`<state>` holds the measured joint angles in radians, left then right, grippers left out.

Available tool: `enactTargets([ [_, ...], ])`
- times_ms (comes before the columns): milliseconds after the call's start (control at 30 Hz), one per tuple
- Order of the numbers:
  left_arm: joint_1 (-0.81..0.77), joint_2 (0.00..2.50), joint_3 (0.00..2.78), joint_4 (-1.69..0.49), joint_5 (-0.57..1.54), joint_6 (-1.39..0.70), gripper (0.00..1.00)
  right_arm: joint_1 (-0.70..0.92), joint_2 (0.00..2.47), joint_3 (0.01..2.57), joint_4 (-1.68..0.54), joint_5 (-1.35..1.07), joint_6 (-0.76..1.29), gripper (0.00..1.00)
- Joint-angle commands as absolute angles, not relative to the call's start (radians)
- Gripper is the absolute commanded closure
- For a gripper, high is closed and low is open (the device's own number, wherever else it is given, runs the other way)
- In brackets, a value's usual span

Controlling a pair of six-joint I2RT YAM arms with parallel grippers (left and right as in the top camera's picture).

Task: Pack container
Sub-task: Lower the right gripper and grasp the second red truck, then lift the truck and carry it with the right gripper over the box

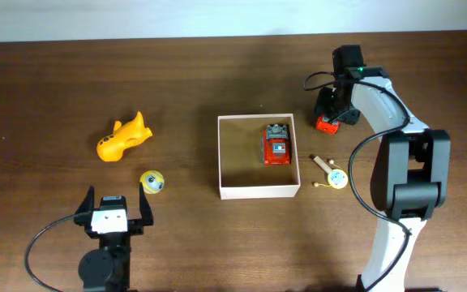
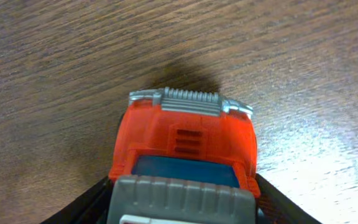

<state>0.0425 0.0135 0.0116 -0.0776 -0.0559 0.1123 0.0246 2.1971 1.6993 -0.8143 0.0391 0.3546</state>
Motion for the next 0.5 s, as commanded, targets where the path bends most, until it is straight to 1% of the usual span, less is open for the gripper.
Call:
enactTargets([
  [0, 0.049, 0.005, 0.009, -0.080, -0.048, 0.122, 0.01, 0.019, 2.215, 1.687, -0.812, 0.036, 0.344, 0.41],
  [467, 0.049, 0.005, 0.009, -0.080, -0.048, 0.122, 0.01, 0.019, 2.210, 1.688, -0.815, 0.033, 0.344, 0.44],
])
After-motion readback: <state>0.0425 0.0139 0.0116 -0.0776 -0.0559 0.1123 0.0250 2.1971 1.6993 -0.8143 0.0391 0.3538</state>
